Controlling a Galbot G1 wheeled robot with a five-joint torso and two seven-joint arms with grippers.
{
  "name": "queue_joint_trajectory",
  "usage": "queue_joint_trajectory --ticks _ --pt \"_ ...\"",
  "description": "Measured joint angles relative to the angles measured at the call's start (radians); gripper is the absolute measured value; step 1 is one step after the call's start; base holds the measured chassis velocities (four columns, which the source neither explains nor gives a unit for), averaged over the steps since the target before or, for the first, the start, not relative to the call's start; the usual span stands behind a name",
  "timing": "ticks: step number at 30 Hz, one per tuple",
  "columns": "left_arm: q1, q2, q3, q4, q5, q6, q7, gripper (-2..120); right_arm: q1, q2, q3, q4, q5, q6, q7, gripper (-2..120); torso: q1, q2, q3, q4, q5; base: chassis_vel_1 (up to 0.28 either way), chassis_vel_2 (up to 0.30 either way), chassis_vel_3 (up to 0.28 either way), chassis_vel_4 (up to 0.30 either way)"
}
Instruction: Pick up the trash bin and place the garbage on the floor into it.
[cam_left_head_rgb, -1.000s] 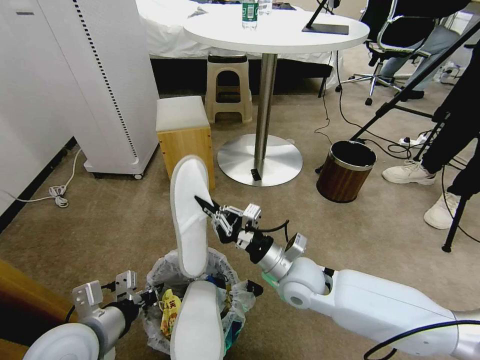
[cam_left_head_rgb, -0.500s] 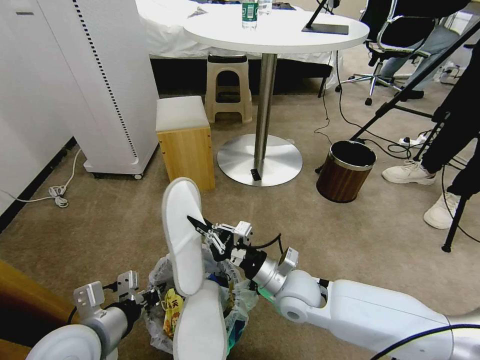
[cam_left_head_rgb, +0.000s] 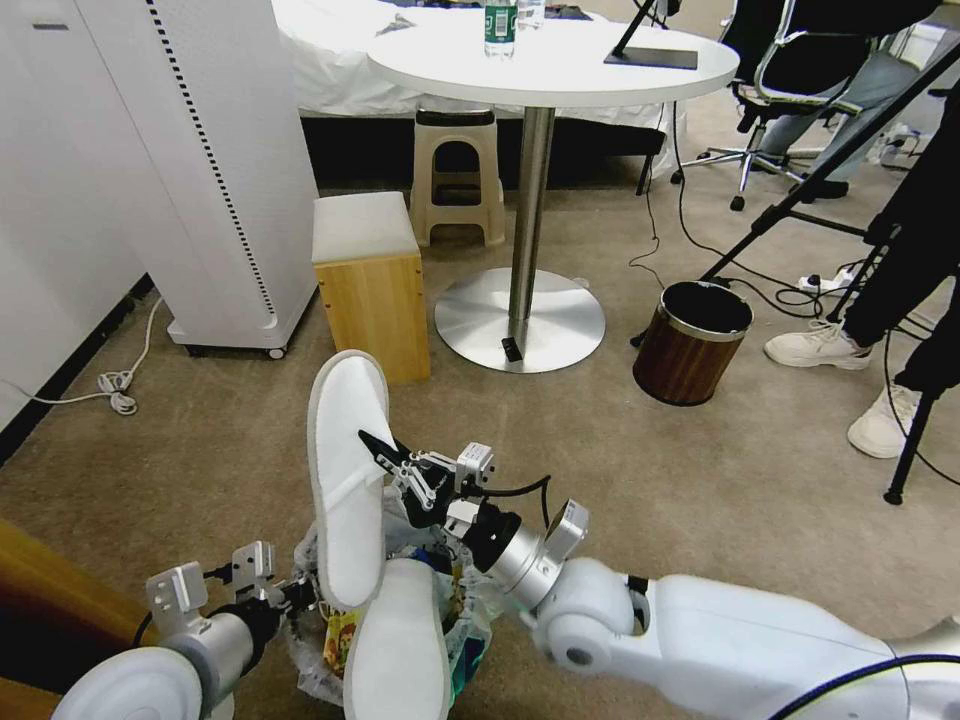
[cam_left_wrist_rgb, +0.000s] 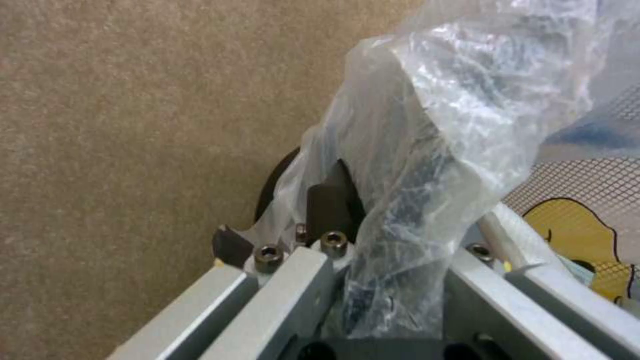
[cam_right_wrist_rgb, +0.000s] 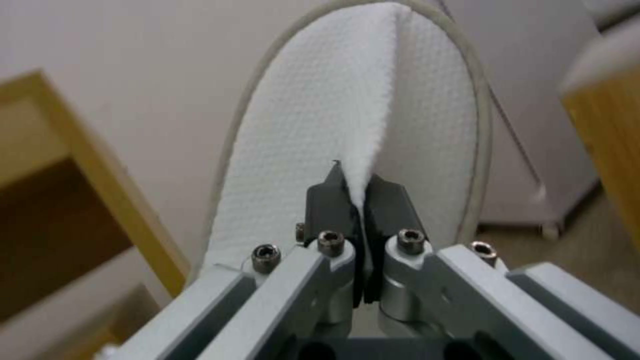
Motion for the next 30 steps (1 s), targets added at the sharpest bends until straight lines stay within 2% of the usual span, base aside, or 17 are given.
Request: queue_joint_trajectory --ticks 2,4,8,12,14,18,22,26,28,30 --pt "0.000 0.004 -0.004 0.001 -0.001 0.000 0.000 0 -0.011 0.000 0.010 0.022 0.047 -0.006 0.019 0 0.000 0.000 0.000 0.0000 0.0000 0.000 0.000 0.000 0.000" --pt "0.000 0.011 -0.007 0.006 -0.005 -0.001 0.000 0 -0.036 -0.003 0.043 0.061 0.152 -0.016 0.042 0 0.000 0.000 0.000 0.0000 0.0001 0.000 0.000 0.000 0.000" --pt "-0.001 0.016 -0.006 0.013 -0.006 -0.002 -0.003 0 -0.070 -0.009 0.081 0.083 0.242 -0.026 0.049 0 0.000 0.000 0.000 0.0000 0.0001 0.000 0.000 0.000 0.000" --pt "0.000 0.015 -0.002 0.015 -0.006 -0.002 -0.003 0 -0.077 -0.020 0.100 0.074 0.300 -0.038 0.014 0 0.000 0.000 0.000 -0.0001 0.0001 0.000 0.000 0.000 0.000" --pt "0.000 0.013 0.004 0.016 -0.005 -0.002 -0.003 0 -0.082 -0.016 0.127 0.056 0.376 -0.051 -0.001 0 0.000 0.000 0.000 0.0000 0.0000 0.000 0.000 0.000 0.000" --pt "0.000 0.013 0.005 0.018 -0.004 -0.002 -0.003 0 -0.099 0.018 0.148 0.029 0.427 -0.053 0.037 0 0.000 0.000 0.000 0.0000 0.0002 0.000 0.000 0.000 0.000" --pt "0.001 0.012 0.005 0.019 -0.004 -0.003 -0.004 0 -0.098 0.055 0.145 -0.002 0.394 -0.046 0.072 0 0.000 0.000 0.000 0.0000 0.0004 0.000 0.000 0.000 0.000" --pt "0.000 0.012 0.005 0.022 -0.003 -0.004 -0.005 0 -0.062 0.048 0.146 -0.004 0.343 -0.082 0.090 0 0.000 0.000 0.000 0.0002 0.0000 0.000 0.000 0.000 0.000" --pt "-0.006 0.011 0.004 0.023 -0.003 -0.006 -0.006 0 -0.035 0.015 0.110 -0.034 0.215 -0.094 0.075 0 0.000 0.000 0.000 0.0002 0.0000 0.000 0.000 0.000 0.000" --pt "-0.008 0.011 0.004 0.023 -0.003 -0.007 -0.006 0 -0.031 0.000 0.096 -0.038 0.174 -0.099 0.067 0 0.000 0.000 0.000 0.0000 0.0001 0.000 0.000 0.000 0.000"
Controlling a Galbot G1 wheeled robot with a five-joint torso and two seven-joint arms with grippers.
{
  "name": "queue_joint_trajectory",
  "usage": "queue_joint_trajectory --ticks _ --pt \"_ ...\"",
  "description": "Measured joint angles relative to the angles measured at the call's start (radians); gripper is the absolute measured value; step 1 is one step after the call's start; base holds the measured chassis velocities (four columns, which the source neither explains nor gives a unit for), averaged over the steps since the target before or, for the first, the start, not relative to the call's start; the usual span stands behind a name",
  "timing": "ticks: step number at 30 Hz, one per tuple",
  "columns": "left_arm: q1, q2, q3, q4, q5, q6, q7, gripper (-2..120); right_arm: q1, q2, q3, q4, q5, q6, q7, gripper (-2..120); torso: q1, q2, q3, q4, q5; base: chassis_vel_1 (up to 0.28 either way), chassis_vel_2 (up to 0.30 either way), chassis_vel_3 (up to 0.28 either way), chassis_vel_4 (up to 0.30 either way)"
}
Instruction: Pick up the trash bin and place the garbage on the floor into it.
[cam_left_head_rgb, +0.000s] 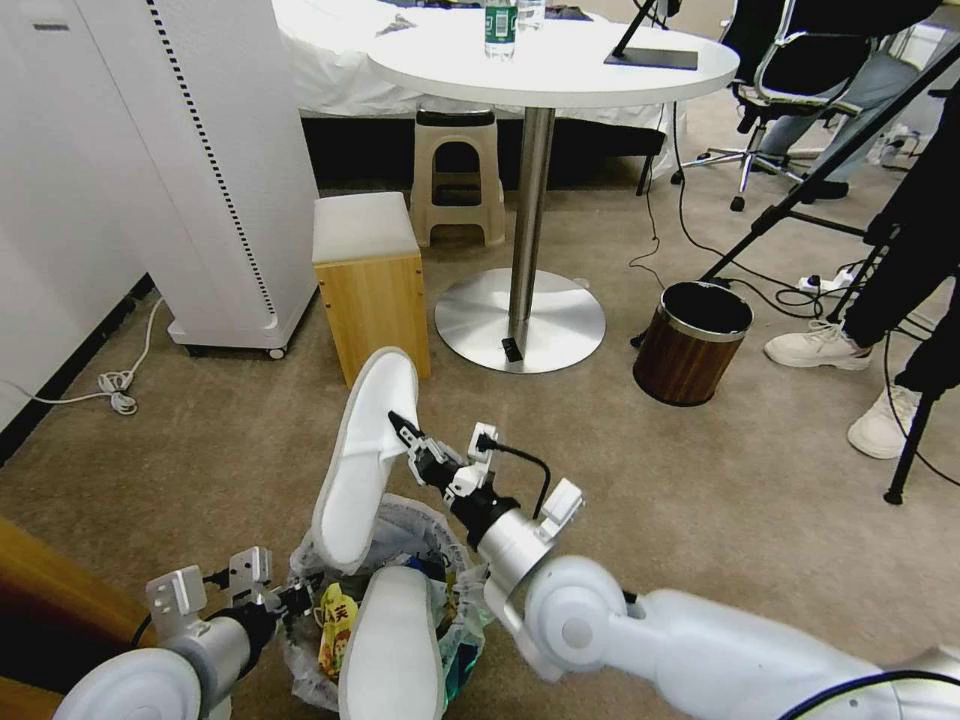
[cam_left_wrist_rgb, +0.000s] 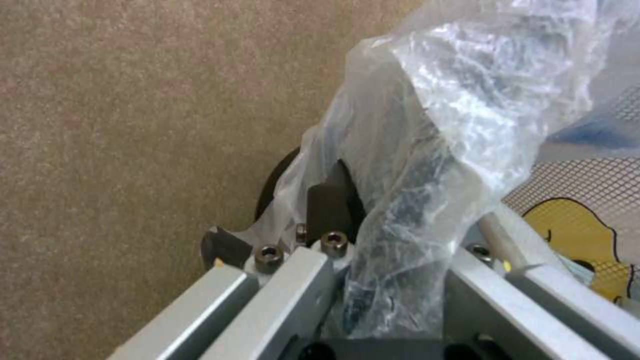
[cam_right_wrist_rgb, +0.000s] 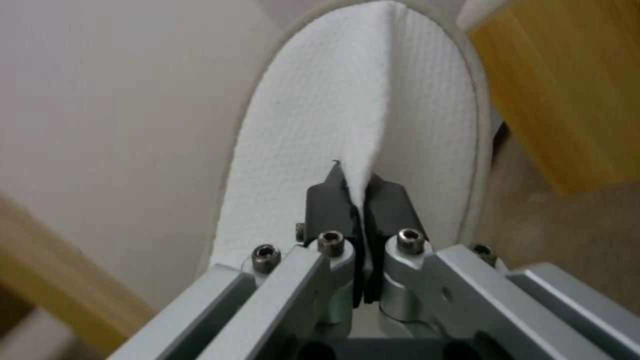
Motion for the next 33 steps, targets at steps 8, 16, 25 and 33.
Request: queue_joint_trajectory --ticks 8,16,25,33 --pt "-0.014 -0.006 0.008 0.001 0.000 -0.001 0.000 0 0.008 -0.036 -0.049 -0.084 -0.353 -0.006 0.006 0 0.000 0.000 0.000 0.0000 0.0001 0.000 0.000 0.000 0.000" --pt "-0.012 -0.016 0.007 -0.002 0.004 -0.001 0.003 0 0.019 -0.041 -0.049 -0.181 -0.608 0.028 -0.058 0 0.000 0.000 0.000 0.0000 0.0001 0.000 0.000 0.000 0.000" --pt "-0.013 -0.035 0.027 -0.010 0.036 -0.001 0.027 0 0.086 -0.028 -0.059 -0.205 -0.675 0.006 -0.057 0 0.000 0.000 0.000 0.0001 -0.0001 0.000 0.000 0.000 0.000" --pt "-0.010 -0.036 0.031 -0.023 0.040 0.001 0.030 0 0.112 -0.011 -0.089 -0.212 -0.695 -0.002 -0.044 0 0.000 0.000 0.000 0.0001 0.0000 0.000 0.000 0.000 0.000"
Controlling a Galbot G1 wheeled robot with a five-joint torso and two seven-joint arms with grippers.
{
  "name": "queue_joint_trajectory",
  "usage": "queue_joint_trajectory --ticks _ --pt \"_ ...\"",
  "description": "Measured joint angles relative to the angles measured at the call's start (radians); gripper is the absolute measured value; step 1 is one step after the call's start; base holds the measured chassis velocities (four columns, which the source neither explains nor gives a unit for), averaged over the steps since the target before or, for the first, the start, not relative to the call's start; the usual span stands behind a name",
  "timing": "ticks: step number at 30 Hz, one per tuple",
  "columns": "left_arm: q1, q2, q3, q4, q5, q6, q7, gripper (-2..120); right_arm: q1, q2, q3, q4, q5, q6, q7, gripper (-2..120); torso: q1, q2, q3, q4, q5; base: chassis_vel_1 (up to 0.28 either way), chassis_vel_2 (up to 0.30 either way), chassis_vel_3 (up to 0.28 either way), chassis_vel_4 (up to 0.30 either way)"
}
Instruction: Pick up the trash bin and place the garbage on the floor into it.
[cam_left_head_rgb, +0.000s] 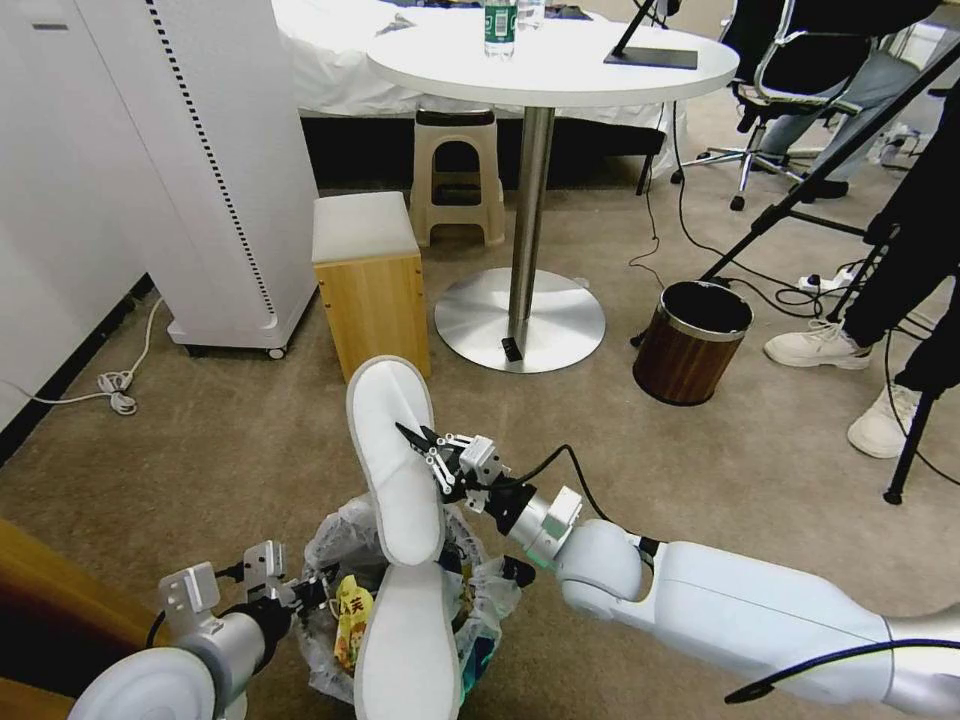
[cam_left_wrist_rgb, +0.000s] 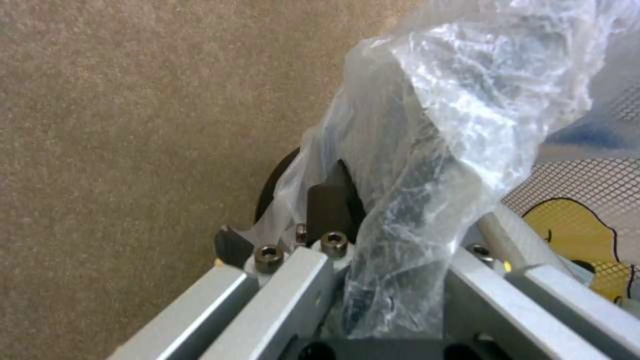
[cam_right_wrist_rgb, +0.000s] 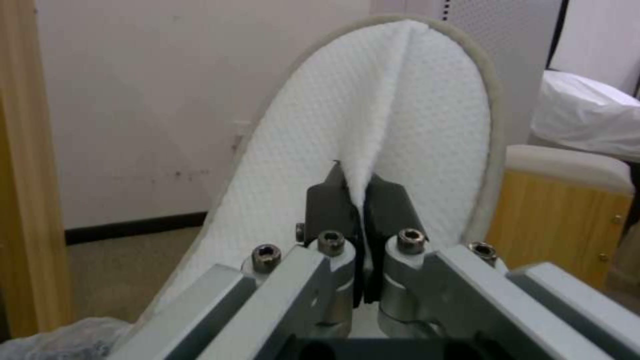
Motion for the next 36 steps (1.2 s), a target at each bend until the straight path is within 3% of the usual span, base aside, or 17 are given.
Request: queue_joint_trajectory --ticks 16,24,36 --pt "-0.004 0.002 -0.001 0.001 0.007 0.001 0.002 0 0.010 0.013 -0.051 0.036 0.076 -0.003 -0.008 0 0.000 0.000 0.000 -0.0001 0.0000 0.000 0.000 0.000 0.000" --pt "-0.005 0.007 -0.009 -0.005 -0.006 0.001 -0.001 0 0.085 0.059 -0.141 0.063 0.231 0.025 -0.046 0 0.000 0.000 0.000 0.0000 0.0000 0.000 0.000 0.000 0.000" --pt "-0.021 0.014 -0.025 0.006 -0.021 0.000 -0.009 0 0.089 0.053 -0.191 0.112 0.263 -0.006 -0.044 0 0.000 0.000 0.000 -0.0001 0.0000 0.000 0.000 0.000 0.000"
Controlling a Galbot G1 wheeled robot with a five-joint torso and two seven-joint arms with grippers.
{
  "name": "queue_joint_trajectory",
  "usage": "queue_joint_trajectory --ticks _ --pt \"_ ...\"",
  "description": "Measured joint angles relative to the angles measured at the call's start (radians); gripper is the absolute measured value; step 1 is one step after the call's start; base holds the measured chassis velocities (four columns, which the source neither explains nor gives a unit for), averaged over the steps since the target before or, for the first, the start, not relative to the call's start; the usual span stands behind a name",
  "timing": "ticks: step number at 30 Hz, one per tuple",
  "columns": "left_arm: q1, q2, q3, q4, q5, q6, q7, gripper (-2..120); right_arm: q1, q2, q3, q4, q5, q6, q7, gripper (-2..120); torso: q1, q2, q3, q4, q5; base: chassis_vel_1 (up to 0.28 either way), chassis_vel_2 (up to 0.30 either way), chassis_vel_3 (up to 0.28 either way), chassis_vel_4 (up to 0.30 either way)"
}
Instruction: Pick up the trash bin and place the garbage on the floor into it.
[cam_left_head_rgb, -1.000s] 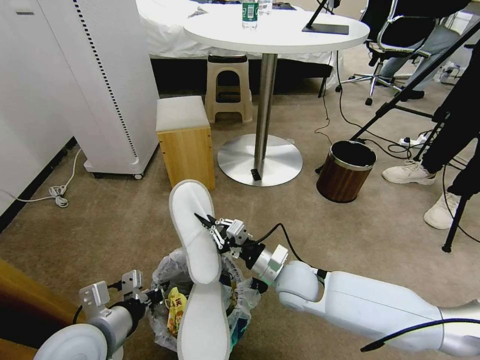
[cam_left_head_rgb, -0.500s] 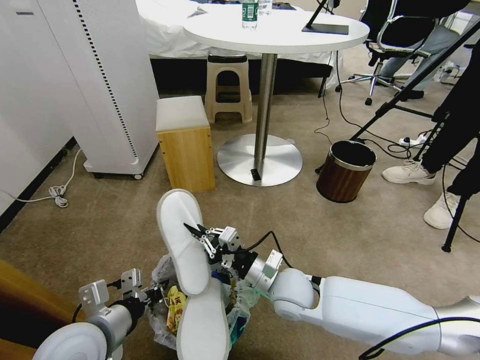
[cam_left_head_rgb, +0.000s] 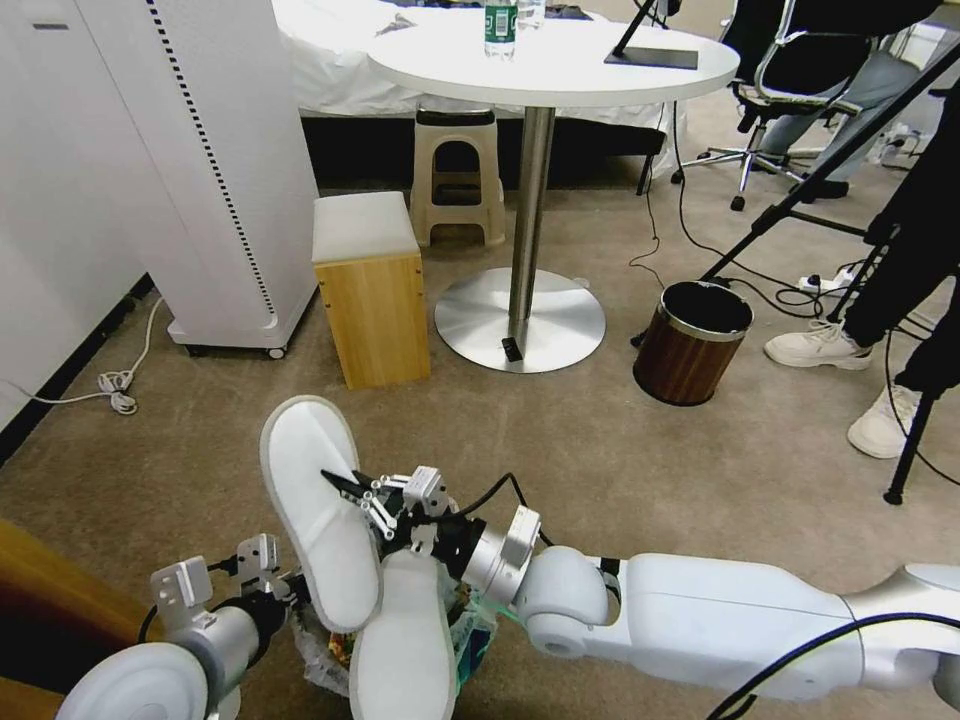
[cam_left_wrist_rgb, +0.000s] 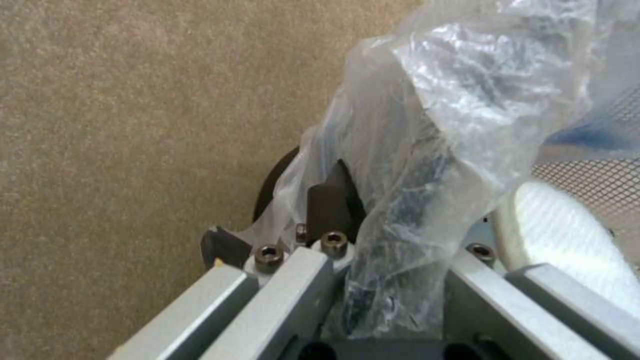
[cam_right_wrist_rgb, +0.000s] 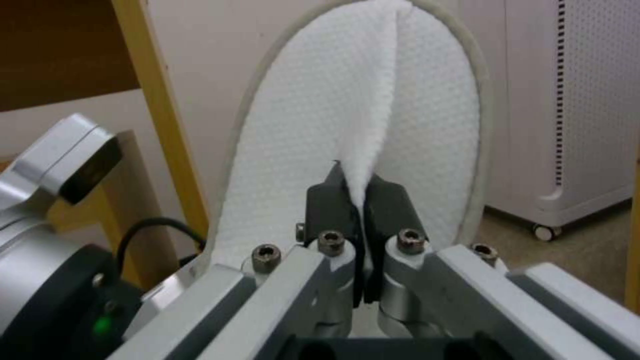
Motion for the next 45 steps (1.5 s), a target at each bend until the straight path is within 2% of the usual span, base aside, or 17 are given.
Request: queue_joint_trajectory --ticks 14,23,36,39,45 --pt "-0.001 -0.005 0.001 0.010 0.000 -0.002 -0.004 0 0.002 -0.017 0.009 -0.005 -0.022 0.008 -0.007 0 0.000 0.000 0.000 0.0002 0.0001 0.000 0.000 0.000 0.000" --pt "-0.014 0.006 -0.006 0.011 -0.022 -0.005 -0.017 0 -0.048 -0.056 0.040 -0.008 -0.056 0.021 -0.034 0 0.000 0.000 0.000 0.0000 0.0001 0.000 0.000 0.000 0.000" --pt "-0.005 0.000 -0.005 0.011 -0.017 -0.005 -0.017 0 -0.056 -0.054 0.041 -0.011 -0.066 0.021 -0.036 0 0.000 0.000 0.000 0.0001 0.0001 0.000 0.000 0.000 0.000" --pt "-0.011 0.001 -0.005 0.013 -0.018 -0.005 -0.016 0 -0.072 -0.061 0.044 -0.009 -0.073 0.020 -0.037 4 0.000 0.000 0.000 0.0000 0.0001 0.000 0.000 0.000 0.000" --pt "-0.014 0.001 -0.005 0.015 -0.018 -0.006 -0.016 0 -0.074 -0.078 0.051 -0.010 -0.084 0.020 -0.043 0 0.000 0.000 0.000 0.0000 0.0001 0.000 0.000 0.000 0.000"
